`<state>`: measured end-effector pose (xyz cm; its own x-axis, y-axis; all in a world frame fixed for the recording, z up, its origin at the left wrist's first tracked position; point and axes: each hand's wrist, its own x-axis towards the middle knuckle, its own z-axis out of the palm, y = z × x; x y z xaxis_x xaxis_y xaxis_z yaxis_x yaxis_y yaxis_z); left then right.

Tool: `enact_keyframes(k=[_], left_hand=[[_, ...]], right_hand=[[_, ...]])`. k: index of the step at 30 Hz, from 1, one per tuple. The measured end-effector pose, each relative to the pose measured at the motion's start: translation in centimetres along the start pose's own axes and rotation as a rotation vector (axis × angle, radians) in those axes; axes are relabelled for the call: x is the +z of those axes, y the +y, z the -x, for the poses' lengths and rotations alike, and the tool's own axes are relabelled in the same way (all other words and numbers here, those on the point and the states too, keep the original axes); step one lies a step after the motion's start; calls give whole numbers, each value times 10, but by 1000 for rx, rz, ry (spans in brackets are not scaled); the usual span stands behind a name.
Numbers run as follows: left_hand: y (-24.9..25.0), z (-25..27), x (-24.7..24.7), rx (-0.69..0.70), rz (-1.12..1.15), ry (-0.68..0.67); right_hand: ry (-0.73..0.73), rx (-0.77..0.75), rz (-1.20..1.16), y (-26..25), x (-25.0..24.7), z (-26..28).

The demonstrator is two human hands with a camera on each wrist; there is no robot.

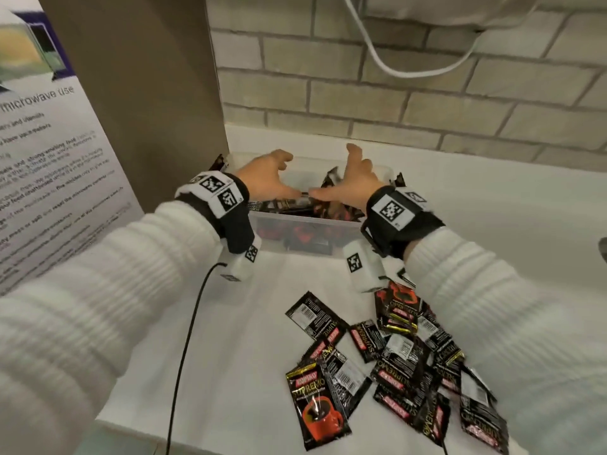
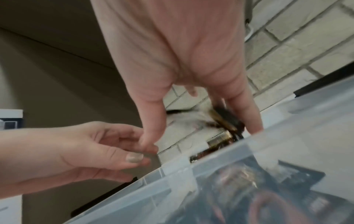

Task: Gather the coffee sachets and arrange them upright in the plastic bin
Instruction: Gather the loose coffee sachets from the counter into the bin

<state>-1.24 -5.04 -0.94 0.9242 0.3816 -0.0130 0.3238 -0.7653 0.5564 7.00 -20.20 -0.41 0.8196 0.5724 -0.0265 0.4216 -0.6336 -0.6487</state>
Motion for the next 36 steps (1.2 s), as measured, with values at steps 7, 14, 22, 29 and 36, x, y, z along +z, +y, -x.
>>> enact_keyframes(k=[7, 14, 22, 29, 36], left_hand=[[30, 59, 28, 377, -60, 119], [49, 140, 89, 251, -473, -848], [41, 139, 120, 324, -579, -750], [38, 122, 124, 267, -387, -478], [38, 114, 125, 129, -383, -445]], right_hand=[[56, -43, -113, 15, -12, 25], [281, 114, -84, 84, -45, 104], [-440, 314, 535, 117, -32, 130], [-321, 166, 520, 122, 0, 135], [-351, 392, 385, 128, 6, 118]])
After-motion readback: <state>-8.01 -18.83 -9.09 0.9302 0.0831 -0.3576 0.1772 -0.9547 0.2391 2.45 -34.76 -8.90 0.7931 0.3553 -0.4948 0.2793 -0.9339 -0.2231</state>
